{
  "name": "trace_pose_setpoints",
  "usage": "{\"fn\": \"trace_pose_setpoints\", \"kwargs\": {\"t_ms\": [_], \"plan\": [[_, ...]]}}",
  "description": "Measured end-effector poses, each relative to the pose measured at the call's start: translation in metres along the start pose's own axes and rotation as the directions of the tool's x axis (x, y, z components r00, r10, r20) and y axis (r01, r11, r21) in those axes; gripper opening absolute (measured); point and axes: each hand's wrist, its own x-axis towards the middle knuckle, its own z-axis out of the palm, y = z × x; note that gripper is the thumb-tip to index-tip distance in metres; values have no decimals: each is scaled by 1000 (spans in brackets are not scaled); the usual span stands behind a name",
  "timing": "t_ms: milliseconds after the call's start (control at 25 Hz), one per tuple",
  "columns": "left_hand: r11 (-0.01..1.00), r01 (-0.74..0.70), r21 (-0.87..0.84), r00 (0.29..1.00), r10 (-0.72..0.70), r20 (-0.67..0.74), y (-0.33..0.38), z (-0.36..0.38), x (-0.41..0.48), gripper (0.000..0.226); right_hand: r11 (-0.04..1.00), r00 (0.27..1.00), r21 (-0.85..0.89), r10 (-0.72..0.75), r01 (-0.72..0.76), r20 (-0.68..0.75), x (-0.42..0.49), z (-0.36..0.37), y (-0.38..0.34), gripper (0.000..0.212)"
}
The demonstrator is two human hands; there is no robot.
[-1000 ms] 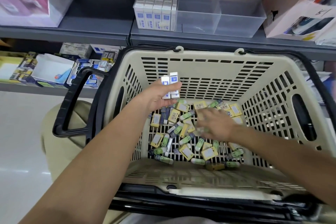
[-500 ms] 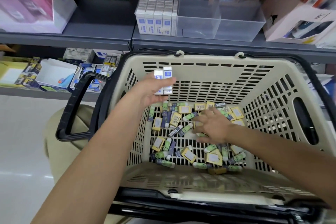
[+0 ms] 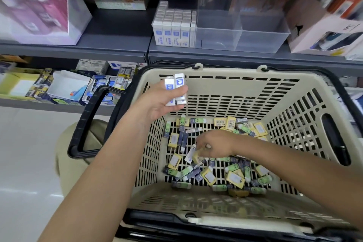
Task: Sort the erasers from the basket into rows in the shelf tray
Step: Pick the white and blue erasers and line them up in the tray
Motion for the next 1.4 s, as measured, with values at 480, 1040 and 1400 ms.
{"fn": "trace_pose_setpoints", "kwargs": {"t_ms": [480, 1040, 1400], "plan": [[970, -188, 152, 934, 129, 334, 30, 17, -9, 18, 682, 681, 686, 376, 256, -628, -29, -136, -33, 13], [945, -324, -37, 937, 326, 127, 83, 13, 33, 26, 580, 598, 750, 490, 320, -634, -5, -223, -26, 6], [839, -494, -228, 830, 376, -412, 82, -27, 75, 12, 557, 640, 803, 542, 213, -545, 43, -286, 9, 11]]}}
